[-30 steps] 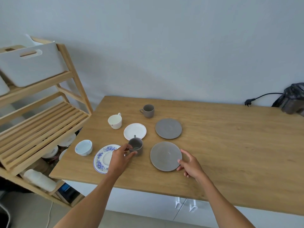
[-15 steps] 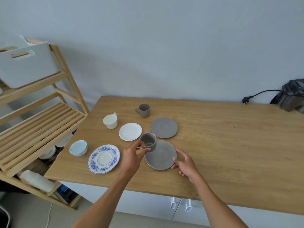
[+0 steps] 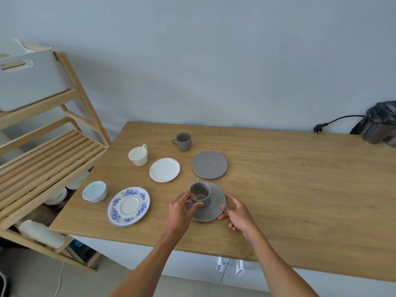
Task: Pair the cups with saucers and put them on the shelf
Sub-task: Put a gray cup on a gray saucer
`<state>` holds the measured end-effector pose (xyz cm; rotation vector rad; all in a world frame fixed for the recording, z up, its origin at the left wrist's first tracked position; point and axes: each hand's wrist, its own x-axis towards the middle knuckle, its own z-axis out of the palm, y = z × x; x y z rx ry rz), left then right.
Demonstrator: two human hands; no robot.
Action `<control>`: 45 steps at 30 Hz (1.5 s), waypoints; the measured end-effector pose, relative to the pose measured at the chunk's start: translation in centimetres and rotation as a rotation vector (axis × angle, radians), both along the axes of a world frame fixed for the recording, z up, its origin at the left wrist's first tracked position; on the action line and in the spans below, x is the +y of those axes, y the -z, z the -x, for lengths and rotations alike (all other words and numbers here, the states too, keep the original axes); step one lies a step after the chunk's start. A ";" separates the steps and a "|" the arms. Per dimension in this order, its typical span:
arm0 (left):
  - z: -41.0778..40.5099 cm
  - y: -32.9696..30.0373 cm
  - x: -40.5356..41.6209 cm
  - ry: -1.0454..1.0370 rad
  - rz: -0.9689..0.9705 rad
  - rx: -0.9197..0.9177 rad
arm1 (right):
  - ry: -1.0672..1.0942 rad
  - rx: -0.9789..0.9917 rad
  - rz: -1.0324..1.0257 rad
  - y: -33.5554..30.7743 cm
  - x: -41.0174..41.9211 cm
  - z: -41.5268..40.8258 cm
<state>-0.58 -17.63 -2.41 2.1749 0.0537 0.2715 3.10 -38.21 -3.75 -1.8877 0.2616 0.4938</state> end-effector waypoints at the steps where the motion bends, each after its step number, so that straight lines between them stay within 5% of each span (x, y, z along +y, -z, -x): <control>1: 0.0 0.0 -0.1 0.000 0.006 0.002 | -0.002 0.000 0.000 0.0 0.0 -0.1; 38: 0.4 0.0 1.1 -0.018 0.034 0.113 | 0.012 -0.051 -0.050 -0.4 -0.2 1.2; 45: 3.1 -0.3 7.5 -0.207 0.026 0.029 | 0.235 -0.333 0.033 -0.3 2.9 4.5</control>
